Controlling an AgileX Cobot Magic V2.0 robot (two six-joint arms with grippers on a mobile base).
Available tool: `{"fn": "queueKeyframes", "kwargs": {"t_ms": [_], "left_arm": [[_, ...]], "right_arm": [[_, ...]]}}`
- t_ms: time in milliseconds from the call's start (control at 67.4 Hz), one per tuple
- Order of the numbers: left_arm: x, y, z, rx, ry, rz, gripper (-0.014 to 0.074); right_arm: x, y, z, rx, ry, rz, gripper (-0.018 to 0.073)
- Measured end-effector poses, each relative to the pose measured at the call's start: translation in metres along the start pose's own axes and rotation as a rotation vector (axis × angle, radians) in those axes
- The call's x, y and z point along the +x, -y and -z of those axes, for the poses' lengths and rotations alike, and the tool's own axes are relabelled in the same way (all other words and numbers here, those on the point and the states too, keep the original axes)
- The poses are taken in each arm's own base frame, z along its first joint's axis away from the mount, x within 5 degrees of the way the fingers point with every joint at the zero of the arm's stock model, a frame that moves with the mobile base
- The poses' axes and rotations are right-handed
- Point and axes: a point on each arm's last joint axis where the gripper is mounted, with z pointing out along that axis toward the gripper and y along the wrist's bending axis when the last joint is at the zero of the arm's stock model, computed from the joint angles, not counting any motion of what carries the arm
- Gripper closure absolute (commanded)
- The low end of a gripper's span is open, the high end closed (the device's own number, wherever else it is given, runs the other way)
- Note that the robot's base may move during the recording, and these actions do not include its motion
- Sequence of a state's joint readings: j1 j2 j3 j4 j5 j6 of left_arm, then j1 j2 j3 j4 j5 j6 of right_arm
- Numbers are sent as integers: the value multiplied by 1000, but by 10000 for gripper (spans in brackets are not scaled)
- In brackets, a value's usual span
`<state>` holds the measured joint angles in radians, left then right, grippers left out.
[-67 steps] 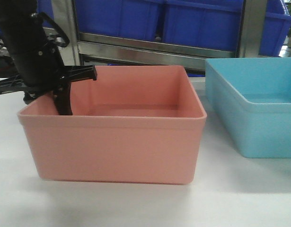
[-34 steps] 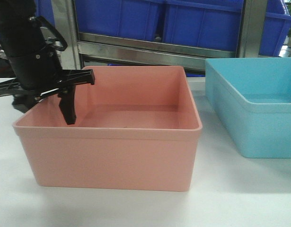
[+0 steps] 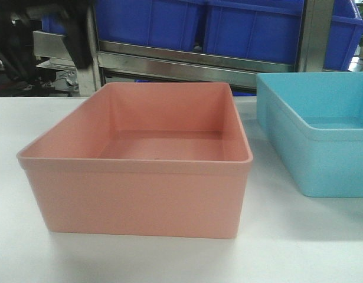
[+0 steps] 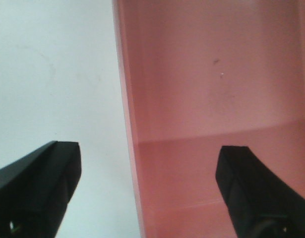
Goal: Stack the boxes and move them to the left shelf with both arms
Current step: 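Release the pink bin and grip the light-blue bin wall with the right gripper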
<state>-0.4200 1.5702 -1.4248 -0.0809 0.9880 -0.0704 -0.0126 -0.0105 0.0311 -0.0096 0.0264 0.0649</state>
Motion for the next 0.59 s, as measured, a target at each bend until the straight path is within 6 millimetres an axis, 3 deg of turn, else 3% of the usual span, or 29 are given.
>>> {"fn": "queueKeyframes", "kwargs": {"t_ms": [89, 282, 386, 594], "left_arm": [[11, 1, 39, 7, 70, -70, 330], [56, 0, 92, 12, 222, -110, 524], [85, -4, 108, 7, 305, -117, 615], [141, -13, 111, -20, 466, -139, 610]], "right_arm": [[0, 0, 0, 0, 0, 0, 511], [0, 0, 0, 0, 0, 0, 511], [0, 0, 0, 0, 2, 0, 511], [-4, 0, 0, -1, 19, -10, 511]]}}
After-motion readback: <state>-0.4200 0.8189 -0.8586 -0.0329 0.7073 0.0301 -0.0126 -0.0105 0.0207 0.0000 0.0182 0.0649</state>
